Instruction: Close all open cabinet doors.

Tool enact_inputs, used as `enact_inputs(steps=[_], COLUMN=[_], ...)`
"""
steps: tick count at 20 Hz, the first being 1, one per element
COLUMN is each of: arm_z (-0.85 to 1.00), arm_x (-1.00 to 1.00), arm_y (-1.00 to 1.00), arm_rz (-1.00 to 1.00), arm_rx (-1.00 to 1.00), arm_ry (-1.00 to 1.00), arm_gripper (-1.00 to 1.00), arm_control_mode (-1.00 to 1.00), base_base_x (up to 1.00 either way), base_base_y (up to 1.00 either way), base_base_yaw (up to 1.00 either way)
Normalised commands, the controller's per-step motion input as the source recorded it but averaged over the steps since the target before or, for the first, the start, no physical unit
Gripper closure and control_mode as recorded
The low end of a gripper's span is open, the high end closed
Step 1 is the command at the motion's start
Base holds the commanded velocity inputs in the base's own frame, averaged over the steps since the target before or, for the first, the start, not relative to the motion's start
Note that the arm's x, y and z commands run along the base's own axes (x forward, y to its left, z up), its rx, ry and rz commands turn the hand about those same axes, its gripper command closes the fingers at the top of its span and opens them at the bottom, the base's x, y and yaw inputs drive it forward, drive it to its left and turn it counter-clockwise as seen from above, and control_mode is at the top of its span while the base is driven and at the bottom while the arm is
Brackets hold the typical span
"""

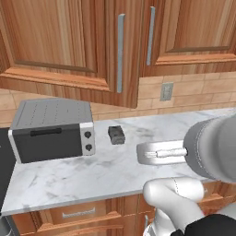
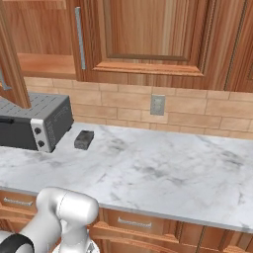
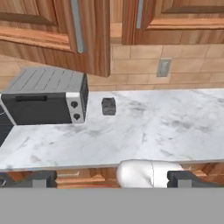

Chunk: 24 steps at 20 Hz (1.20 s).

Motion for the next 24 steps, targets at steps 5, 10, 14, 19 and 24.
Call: enact_inputs(steps=[5,10,14,19,24], arm_z=[0.0,0.0,0.0,0.03,0.03], arm_x=[0.25,0.19,0.13,0.19,0.34], arm_y=[0.37,0.05,0.0,0.0,0.0], arm_rz=[0.2,0.14,0.15,0.09,0.0], arm_rx=[0.0,0.0,0.01,0.03,0.0], arm_ry=[-0.49,-0.52,-0.54,-0.32,-0.01], arm_gripper=[-1.0,-1.0,-1.0,-1.0,-1.0], arm_control_mode=[-1.0,-1.0,-1.0,-1.0,-1.0], base_base_x=[0.0,0.0,0.0,0.0,0.0], base_base_y=[0.0,0.0,0.0,0.0,0.0], base_base_yaw=[0.0,0.0,0.0,0.0,0.0])
